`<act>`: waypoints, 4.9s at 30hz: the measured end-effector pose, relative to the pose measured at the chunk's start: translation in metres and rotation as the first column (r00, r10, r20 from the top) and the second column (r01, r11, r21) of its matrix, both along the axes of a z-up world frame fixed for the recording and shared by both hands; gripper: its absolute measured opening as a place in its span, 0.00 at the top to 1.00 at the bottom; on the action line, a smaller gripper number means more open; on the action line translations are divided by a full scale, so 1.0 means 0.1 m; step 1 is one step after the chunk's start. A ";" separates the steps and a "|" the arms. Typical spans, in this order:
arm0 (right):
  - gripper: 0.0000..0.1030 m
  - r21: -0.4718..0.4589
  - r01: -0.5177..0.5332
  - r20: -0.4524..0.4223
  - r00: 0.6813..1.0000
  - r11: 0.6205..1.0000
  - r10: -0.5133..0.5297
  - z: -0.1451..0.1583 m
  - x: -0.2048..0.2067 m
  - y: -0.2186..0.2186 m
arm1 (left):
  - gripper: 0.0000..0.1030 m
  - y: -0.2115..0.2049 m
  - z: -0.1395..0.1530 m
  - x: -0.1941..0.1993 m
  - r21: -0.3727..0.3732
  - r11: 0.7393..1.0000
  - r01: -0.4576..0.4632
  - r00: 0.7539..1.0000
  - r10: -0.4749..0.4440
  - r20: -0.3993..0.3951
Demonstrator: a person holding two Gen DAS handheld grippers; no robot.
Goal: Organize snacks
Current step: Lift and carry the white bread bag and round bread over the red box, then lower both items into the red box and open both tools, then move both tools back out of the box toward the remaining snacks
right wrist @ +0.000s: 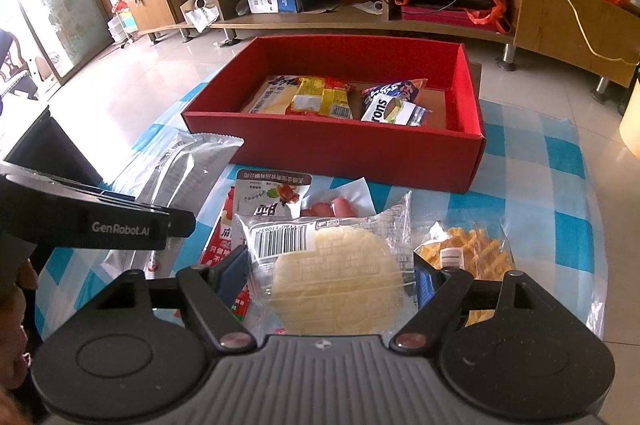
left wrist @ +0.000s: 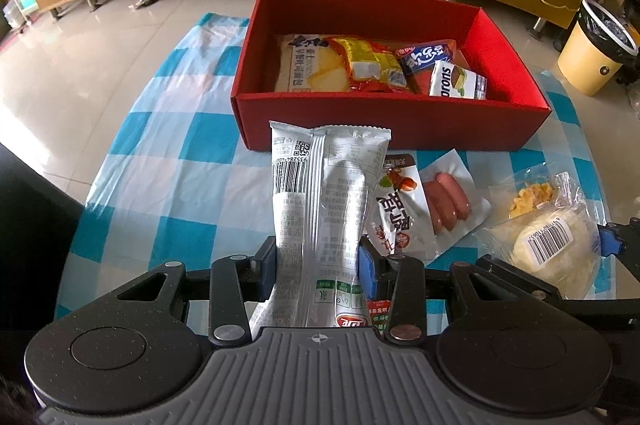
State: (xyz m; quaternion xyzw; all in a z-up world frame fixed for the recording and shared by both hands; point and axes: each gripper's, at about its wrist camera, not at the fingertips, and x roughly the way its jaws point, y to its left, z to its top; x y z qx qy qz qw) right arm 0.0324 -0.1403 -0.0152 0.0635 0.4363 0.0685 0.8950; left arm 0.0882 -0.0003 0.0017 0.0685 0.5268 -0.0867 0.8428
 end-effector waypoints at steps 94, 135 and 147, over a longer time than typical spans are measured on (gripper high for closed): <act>0.21 -0.041 0.113 0.084 0.990 0.993 -0.110 -0.07 1.81 -0.49 | 0.29 -0.49 -0.03 1.50 0.072 0.997 -0.039 0.993 0.030 0.115; 0.06 0.000 0.083 0.103 0.991 0.997 -0.082 0.21 1.53 -0.51 | 0.21 -0.25 0.17 1.27 0.002 0.998 -0.059 0.992 0.059 0.116; 0.06 -0.008 0.094 0.058 0.994 0.996 -0.094 0.19 1.04 -0.50 | 0.20 -0.19 0.13 0.82 -0.010 0.999 -0.038 0.996 0.038 0.086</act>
